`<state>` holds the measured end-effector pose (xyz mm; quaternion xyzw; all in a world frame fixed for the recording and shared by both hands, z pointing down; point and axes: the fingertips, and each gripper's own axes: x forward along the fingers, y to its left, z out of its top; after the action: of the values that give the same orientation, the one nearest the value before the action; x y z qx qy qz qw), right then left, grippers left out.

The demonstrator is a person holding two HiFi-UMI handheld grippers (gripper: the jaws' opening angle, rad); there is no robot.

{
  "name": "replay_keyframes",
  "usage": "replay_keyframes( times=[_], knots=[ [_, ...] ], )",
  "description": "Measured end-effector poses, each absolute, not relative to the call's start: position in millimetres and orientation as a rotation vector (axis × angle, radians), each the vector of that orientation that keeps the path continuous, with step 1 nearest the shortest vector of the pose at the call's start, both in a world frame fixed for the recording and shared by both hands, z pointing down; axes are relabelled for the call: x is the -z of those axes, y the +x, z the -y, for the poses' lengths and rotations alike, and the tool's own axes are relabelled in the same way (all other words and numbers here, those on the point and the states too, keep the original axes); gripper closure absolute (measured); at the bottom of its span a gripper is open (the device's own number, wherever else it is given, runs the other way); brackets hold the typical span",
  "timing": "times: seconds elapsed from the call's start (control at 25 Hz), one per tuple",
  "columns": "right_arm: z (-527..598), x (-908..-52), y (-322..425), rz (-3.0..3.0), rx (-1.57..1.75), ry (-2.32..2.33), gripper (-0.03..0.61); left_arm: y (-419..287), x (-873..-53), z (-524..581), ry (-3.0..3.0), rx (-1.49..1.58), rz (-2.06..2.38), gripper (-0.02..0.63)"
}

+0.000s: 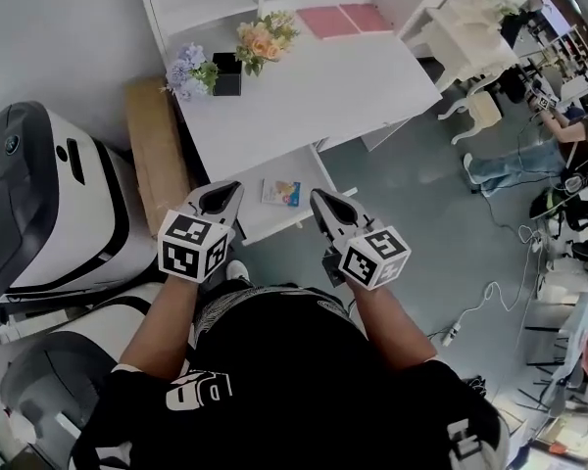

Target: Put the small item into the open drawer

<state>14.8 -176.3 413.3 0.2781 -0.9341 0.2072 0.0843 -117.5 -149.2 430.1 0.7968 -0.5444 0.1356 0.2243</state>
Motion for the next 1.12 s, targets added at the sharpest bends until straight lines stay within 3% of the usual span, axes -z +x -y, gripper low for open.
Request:
replay_keyframes(
  times=[0.48,1.12],
  knots=[
    [117.0,-420.4,100.2,2.818,-0.607,0.675,0.572,-19.7,-420.8,88.3,2.163,-0.370,1.578,0.600],
    [72.8,-435.5,136.9,2.832,-0.608,0.561,0.572,6.2,-436.5,34.3,2.061,-0.403,1.693,0.600]
  ],
)
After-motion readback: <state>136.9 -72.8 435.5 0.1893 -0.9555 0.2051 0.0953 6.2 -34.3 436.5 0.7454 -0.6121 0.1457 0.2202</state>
